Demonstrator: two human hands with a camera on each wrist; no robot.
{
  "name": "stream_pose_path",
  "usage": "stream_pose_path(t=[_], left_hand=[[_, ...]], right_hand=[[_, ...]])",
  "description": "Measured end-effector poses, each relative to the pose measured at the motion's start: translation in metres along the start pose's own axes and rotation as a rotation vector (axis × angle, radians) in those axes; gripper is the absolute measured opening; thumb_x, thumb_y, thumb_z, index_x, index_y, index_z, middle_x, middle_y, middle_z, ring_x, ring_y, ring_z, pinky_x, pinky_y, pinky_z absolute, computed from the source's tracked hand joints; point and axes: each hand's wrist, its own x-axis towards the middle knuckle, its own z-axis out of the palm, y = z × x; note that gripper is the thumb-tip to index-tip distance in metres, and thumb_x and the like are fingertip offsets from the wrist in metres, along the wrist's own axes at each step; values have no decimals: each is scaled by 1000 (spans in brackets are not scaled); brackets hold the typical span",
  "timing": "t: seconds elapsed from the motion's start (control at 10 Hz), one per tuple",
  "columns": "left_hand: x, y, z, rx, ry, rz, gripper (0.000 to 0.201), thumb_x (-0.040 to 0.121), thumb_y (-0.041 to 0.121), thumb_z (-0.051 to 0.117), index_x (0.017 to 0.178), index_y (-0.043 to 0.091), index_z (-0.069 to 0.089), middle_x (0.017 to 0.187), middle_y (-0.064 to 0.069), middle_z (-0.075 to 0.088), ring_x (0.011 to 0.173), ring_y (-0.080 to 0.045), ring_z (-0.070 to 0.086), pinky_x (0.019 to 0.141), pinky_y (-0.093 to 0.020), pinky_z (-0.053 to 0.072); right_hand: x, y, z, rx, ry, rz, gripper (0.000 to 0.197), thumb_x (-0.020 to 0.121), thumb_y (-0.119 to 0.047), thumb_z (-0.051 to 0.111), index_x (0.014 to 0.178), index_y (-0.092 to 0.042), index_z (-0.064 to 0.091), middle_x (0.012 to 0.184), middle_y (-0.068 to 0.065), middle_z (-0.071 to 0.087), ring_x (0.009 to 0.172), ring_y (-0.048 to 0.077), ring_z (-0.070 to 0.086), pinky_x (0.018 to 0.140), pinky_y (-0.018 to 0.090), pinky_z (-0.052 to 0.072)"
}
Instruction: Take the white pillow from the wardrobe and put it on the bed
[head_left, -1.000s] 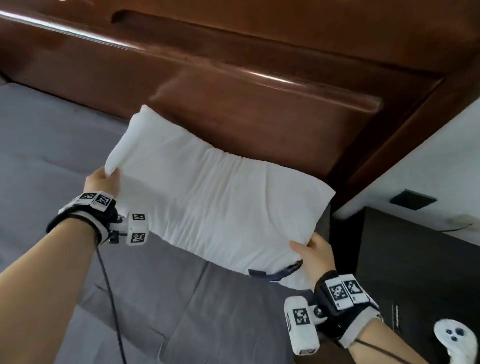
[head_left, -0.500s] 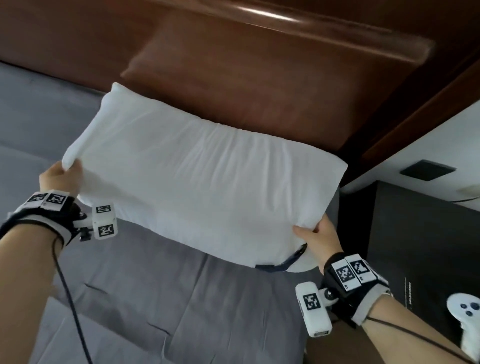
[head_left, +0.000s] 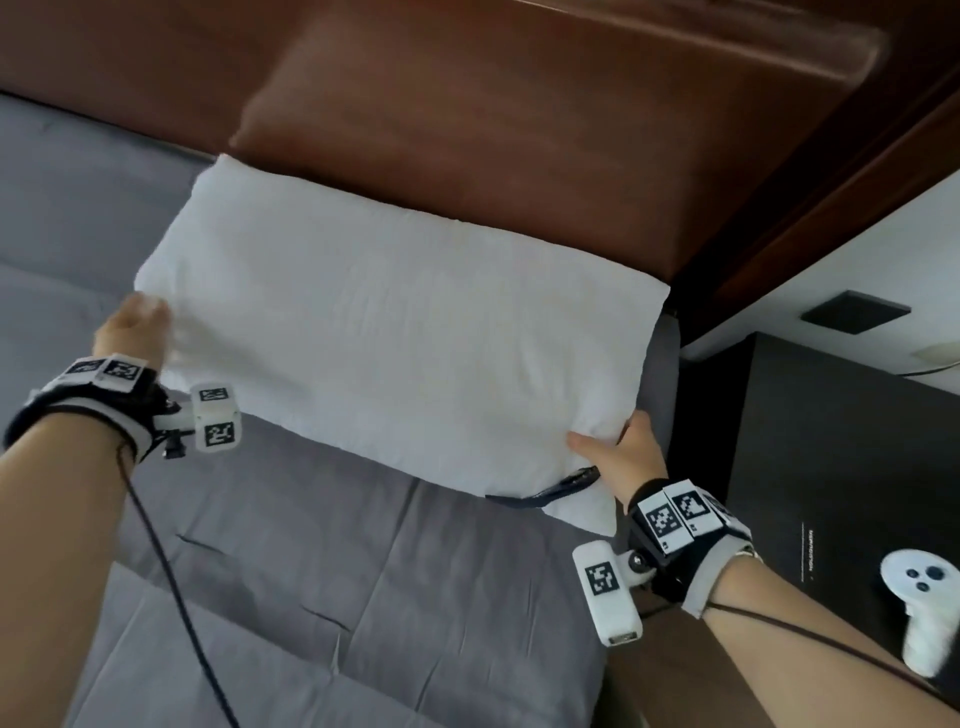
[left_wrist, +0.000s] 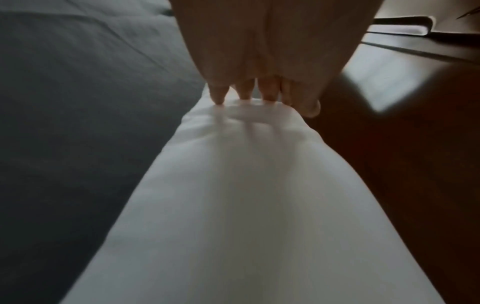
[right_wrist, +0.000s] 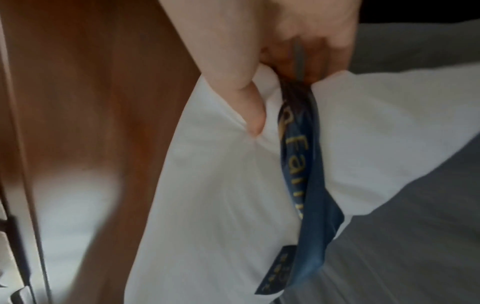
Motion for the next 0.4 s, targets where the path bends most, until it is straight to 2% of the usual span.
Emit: stream_pose_path(t=[0.1,0.2,0.3,0.4], left_hand=[[0,-4,13,148,-135,17,68,92,49,38,150,20,19,154,-20,28,135,-43,34,112,-50,28],[-7,-10,12,154,-169,-15,55,101,28,34,151,12,16,157,-22,10,140,-44,21,114,-47,18],[-27,-8,0,127,-160,29,51,101,25,32,150,10,22,158,-18,16,142,-38,22,115,-43,19],[-53,4,-17,-29,-87,51,51,101,31,34,149,13,26,153,-15,31,141,-31,30,113,-36,25]], right_hand=[[-1,2,-3,-90,-11,72,63,71,-30,77,115,-10,38,107,5,57,94,25,56,82,33,44],[-2,-2,-6,-114,-4,60,80,63,-37,79,126,-11,36,116,3,56,105,25,57,91,35,45],[-8,-8,-9,-154,16,42,108,40,-58,71,133,-17,33,131,7,53,118,30,54,102,46,43],[-23,-28,-20,-226,44,22,98,58,-55,71,139,-16,33,141,10,44,127,32,45,107,45,38]])
